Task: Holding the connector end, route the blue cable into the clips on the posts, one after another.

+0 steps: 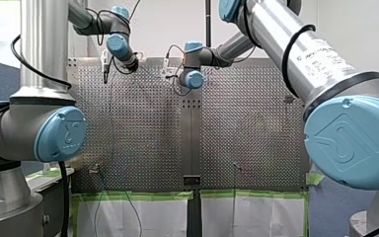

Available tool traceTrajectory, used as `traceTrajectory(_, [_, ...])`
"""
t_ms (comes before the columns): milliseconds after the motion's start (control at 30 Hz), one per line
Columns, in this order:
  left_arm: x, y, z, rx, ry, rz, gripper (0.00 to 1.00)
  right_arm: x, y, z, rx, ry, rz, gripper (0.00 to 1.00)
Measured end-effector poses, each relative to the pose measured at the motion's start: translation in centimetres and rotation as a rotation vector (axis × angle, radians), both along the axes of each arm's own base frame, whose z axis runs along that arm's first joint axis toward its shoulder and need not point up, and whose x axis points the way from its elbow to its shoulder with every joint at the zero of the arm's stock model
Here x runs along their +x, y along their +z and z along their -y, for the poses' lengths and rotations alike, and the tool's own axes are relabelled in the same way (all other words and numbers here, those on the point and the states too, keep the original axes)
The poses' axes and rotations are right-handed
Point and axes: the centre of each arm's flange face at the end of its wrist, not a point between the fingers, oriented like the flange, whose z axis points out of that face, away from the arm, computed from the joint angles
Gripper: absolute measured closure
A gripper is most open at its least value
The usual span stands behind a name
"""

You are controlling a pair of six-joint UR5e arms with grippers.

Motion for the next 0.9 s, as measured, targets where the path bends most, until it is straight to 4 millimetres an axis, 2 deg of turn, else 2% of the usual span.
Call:
traceTrajectory(267, [1.5, -1.4, 0.3, 0.002, 0.005, -0.017, 0.0, 0.0, 0.0, -0.1, 0.001, 0.001, -0.001, 1.0])
traceTrajectory(533, [2.6, -0.1, 0.5, -0.034, 0.015, 0.039, 0.0, 0.1, 0.0, -0.2, 0.002, 0.001, -0.002, 1.0])
traceTrajectory(900, [2.5, 0.1, 0.4, -0.015, 0.059, 0.048, 0.0, 0.1, -0.1, -0.2, 0.005, 0.003, -0.006, 1.0])
